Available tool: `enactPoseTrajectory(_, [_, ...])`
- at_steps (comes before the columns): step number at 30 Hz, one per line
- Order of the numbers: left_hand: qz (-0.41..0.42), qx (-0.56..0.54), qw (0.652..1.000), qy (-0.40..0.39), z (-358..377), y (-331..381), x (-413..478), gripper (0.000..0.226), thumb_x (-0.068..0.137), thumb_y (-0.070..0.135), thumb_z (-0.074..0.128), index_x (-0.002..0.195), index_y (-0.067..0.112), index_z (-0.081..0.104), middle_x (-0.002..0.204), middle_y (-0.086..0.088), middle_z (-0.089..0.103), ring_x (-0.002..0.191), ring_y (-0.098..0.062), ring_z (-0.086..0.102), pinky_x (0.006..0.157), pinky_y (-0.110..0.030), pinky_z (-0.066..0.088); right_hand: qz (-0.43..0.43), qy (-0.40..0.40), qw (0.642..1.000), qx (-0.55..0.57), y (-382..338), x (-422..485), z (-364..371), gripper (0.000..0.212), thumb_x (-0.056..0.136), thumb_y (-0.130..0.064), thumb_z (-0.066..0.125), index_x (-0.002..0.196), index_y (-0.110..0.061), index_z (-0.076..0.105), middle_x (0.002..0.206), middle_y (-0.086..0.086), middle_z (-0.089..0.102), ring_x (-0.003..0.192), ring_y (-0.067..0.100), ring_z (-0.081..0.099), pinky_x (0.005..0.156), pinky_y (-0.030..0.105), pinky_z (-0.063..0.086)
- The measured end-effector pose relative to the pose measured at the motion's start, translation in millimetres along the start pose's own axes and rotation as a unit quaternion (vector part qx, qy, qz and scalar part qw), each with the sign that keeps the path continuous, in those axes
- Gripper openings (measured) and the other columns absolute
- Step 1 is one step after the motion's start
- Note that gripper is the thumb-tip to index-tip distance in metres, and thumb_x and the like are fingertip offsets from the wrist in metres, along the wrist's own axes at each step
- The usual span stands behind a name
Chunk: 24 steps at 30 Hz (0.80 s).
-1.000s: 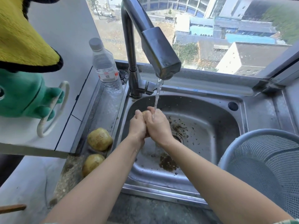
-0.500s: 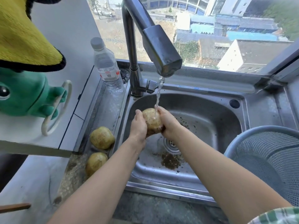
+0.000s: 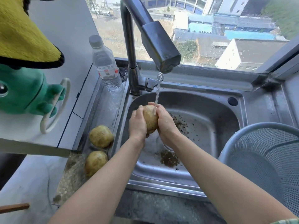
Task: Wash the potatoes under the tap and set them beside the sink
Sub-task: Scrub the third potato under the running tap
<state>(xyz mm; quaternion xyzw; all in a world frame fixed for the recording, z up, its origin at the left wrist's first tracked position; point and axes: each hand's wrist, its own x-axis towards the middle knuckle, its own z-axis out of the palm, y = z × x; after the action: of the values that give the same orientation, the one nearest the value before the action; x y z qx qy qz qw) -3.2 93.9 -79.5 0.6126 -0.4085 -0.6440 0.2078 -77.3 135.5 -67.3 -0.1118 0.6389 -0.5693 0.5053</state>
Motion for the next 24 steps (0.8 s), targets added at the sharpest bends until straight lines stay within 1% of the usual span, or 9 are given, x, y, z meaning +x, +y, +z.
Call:
enactPoseTrajectory(4, [0.008,0.013,1.0,0.021,8,-5,-4,0.047,0.087,0.057,0.035,0.105,0.026,0.065,0.111,-0.013,0.069,0.102,-0.033,0.067,0.083,-0.045,0.057,0.021,0.071,0.997,0.0,-6,1,5,0.022,0.096,-0.012,0.045,0.103,-0.013,0.066,0.108,0.013,0.066,0.103,0.027,0.065,0.076,0.036,0.058])
enactPoseTrajectory(5, [0.006,0.017,0.999,0.026,8,-4,-5,0.044,0.09,0.055,0.033,0.103,0.027,0.064,0.11,-0.012,0.069,0.1,-0.033,0.067,0.083,-0.045,0.059,0.029,0.073,0.997,0.014,-6,2,4,0.023,0.098,-0.012,0.044,0.104,-0.012,0.066,0.108,0.015,0.066,0.1,0.026,0.065,0.073,0.034,0.058])
enactPoseTrajectory(9, [-0.062,-0.013,0.998,0.009,1,-2,0,0.052,0.101,0.047,0.024,0.115,0.013,0.062,0.09,-0.014,0.063,0.064,-0.024,0.059,0.041,-0.02,0.043,0.025,-0.069,0.996,0.049,2,-1,-8,0.036,0.096,-0.007,0.049,0.131,-0.01,0.053,0.121,0.018,0.062,0.104,0.024,0.063,0.077,0.031,0.057])
enactPoseTrajectory(12, [-0.106,-0.019,0.993,-0.041,-1,1,-5,0.057,0.103,0.048,0.022,0.109,0.01,0.064,0.078,-0.013,0.064,0.054,-0.021,0.056,0.038,-0.018,0.041,-0.003,-0.061,0.998,-0.013,8,0,-9,0.038,0.091,-0.017,0.063,0.127,-0.013,0.054,0.115,0.013,0.063,0.104,0.024,0.064,0.071,0.028,0.055])
enactPoseTrajectory(14, [-0.121,-0.031,0.989,-0.083,2,3,-10,0.057,0.102,0.051,0.025,0.105,0.009,0.064,0.072,-0.012,0.063,0.048,-0.02,0.055,0.035,-0.018,0.039,0.019,0.013,0.999,-0.031,4,7,-3,0.027,0.092,-0.028,0.061,0.115,-0.013,0.06,0.109,0.012,0.065,0.104,0.028,0.065,0.069,0.033,0.055])
enactPoseTrajectory(16, [-0.122,-0.024,0.986,-0.112,1,4,-12,0.057,0.097,0.058,0.035,0.097,0.01,0.065,0.066,-0.01,0.063,0.043,-0.016,0.051,0.033,-0.018,0.038,0.069,0.045,0.996,-0.027,-1,15,-2,0.027,0.095,-0.033,0.052,0.11,-0.014,0.063,0.11,0.012,0.066,0.105,0.03,0.065,0.078,0.041,0.056])
enactPoseTrajectory(19, [-0.137,-0.025,0.982,-0.128,-1,8,-12,0.053,0.089,0.063,0.045,0.075,0.015,0.062,0.056,-0.004,0.057,0.037,-0.012,0.043,0.031,-0.014,0.031,0.041,-0.007,0.994,-0.099,2,15,-6,0.033,0.096,-0.037,0.047,0.123,-0.021,0.057,0.119,0.008,0.062,0.108,0.023,0.061,0.085,0.038,0.052])
enactPoseTrajectory(21, [-0.169,-0.05,0.976,-0.126,-1,12,-11,0.056,0.091,0.061,0.039,0.062,0.016,0.056,0.045,-0.001,0.049,0.031,-0.01,0.035,0.03,-0.012,0.025,-0.03,-0.057,0.988,-0.142,12,8,-6,0.047,0.086,-0.041,0.059,0.129,-0.027,0.049,0.119,0.005,0.06,0.107,0.015,0.061,0.085,0.031,0.054])
enactPoseTrajectory(24, [-0.165,-0.004,0.973,-0.164,-1,14,-14,0.066,0.092,0.065,0.027,0.058,0.014,0.051,0.043,-0.002,0.043,0.03,-0.01,0.031,0.032,-0.012,0.022,-0.054,-0.013,0.991,-0.121,12,9,-7,0.04,0.081,-0.041,0.065,0.112,-0.018,0.055,0.101,0.007,0.065,0.086,0.016,0.064,0.065,0.026,0.053])
